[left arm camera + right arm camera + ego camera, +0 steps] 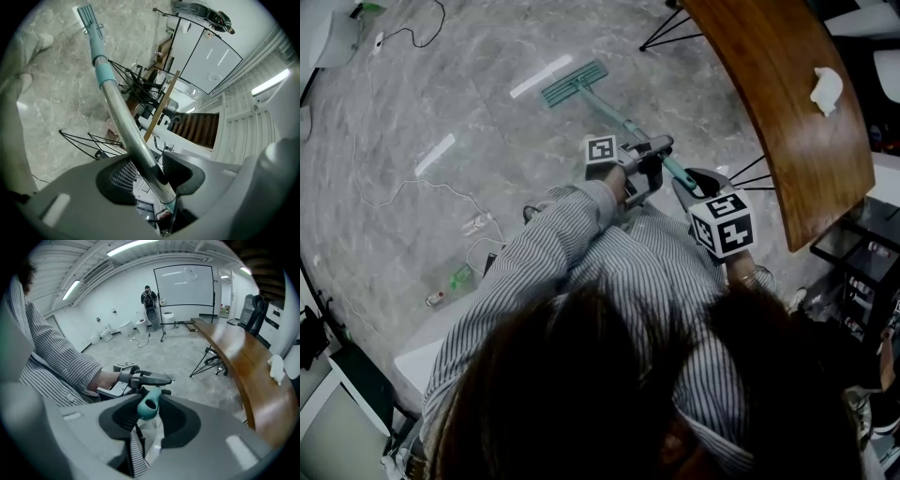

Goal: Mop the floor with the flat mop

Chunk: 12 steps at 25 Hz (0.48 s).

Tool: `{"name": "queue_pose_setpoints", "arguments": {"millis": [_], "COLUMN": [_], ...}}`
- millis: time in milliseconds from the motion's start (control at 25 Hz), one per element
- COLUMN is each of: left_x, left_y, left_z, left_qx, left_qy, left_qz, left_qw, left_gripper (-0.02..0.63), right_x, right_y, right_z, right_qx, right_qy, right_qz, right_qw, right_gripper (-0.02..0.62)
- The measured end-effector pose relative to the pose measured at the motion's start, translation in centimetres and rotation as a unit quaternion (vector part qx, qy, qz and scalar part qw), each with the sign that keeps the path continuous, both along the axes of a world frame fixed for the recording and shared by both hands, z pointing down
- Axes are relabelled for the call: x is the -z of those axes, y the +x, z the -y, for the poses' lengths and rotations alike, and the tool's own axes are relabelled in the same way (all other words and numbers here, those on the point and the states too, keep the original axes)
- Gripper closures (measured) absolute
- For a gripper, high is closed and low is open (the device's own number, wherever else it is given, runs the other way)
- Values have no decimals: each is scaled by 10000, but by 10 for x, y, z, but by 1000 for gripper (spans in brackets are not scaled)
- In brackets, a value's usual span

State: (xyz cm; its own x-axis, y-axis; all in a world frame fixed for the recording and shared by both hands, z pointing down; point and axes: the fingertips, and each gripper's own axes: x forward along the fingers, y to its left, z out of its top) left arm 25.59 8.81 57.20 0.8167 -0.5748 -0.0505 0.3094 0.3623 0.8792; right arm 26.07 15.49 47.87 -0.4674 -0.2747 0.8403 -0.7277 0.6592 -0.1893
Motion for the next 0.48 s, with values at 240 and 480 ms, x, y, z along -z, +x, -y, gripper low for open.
{"name": "queue_pose_setpoints", "arguments": {"millis": [240,480], "left_x": [-2,-3], "left_y": [0,-2], "left_z": [-5,-2], "left_qx": [-21,-51], "left_qy": [20,145], "left_qz": [4,90], "left_qw": [10000,9998], "left_gripper": [433,416], "right_x": [-3,-4], "right_y": [0,-3], "right_z": [-6,-4], "right_qx": [34,54], "right_qy": [-39,-42], "right_qz": [-78,-87], "right_qw": [10000,9999], "right_gripper": [480,480]}}
